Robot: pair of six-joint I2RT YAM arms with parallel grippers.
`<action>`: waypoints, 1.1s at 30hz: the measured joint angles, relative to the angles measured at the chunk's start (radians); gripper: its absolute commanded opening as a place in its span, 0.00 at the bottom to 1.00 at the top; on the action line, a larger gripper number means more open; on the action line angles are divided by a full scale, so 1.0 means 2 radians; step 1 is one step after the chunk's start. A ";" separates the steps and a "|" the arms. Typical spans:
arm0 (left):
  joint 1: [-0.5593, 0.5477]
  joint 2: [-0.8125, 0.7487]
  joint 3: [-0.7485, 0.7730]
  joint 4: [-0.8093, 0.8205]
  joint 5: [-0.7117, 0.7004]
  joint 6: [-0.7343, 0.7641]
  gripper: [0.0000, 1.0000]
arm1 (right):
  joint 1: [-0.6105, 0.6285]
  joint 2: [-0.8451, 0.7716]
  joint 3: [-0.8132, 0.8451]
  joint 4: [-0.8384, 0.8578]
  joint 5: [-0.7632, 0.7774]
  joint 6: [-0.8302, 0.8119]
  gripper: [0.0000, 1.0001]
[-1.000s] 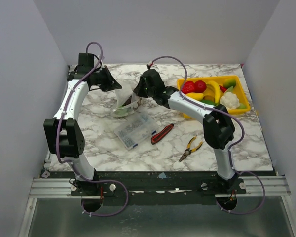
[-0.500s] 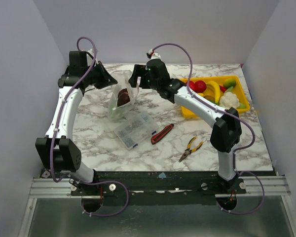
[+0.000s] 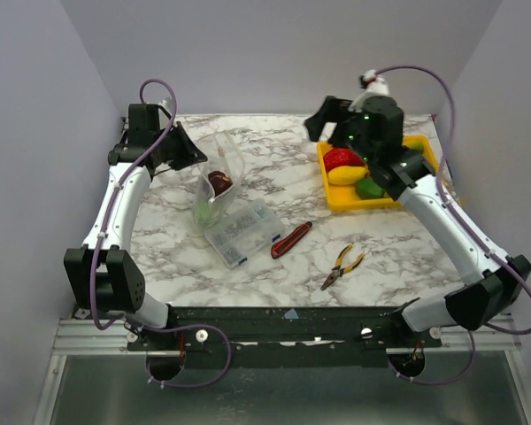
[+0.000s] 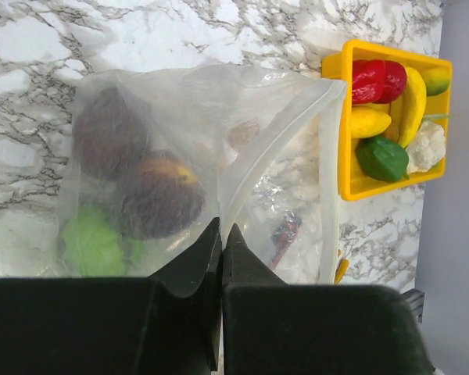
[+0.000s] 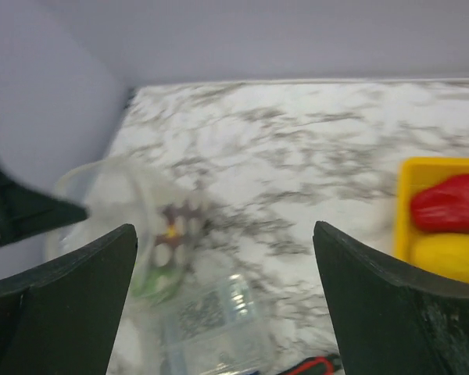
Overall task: Place the food in the zip-top bag and seal the zipper
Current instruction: Pick up the fake vegetable from the bin.
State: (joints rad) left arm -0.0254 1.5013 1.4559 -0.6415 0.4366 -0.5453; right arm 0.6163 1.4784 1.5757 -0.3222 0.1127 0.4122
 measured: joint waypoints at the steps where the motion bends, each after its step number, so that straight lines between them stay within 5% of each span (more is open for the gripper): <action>1: 0.000 0.001 -0.002 0.005 0.003 -0.001 0.00 | -0.031 -0.017 -0.020 0.005 0.008 0.003 0.95; 7: 0.000 0.012 -0.012 0.020 0.032 -0.004 0.00 | -0.229 -0.023 -0.146 0.008 0.080 0.034 0.95; 12: 0.000 0.016 -0.016 0.028 0.051 -0.008 0.00 | -0.318 0.036 -0.172 0.002 0.097 0.044 0.96; 33: 0.005 0.021 -0.017 0.036 0.072 -0.013 0.00 | -0.333 0.212 -0.083 -0.035 0.222 -0.008 0.99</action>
State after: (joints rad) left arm -0.0151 1.5440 1.4223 -0.5694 0.5808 -0.5709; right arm -0.0494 1.9034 1.4101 -0.3920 0.5571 0.3965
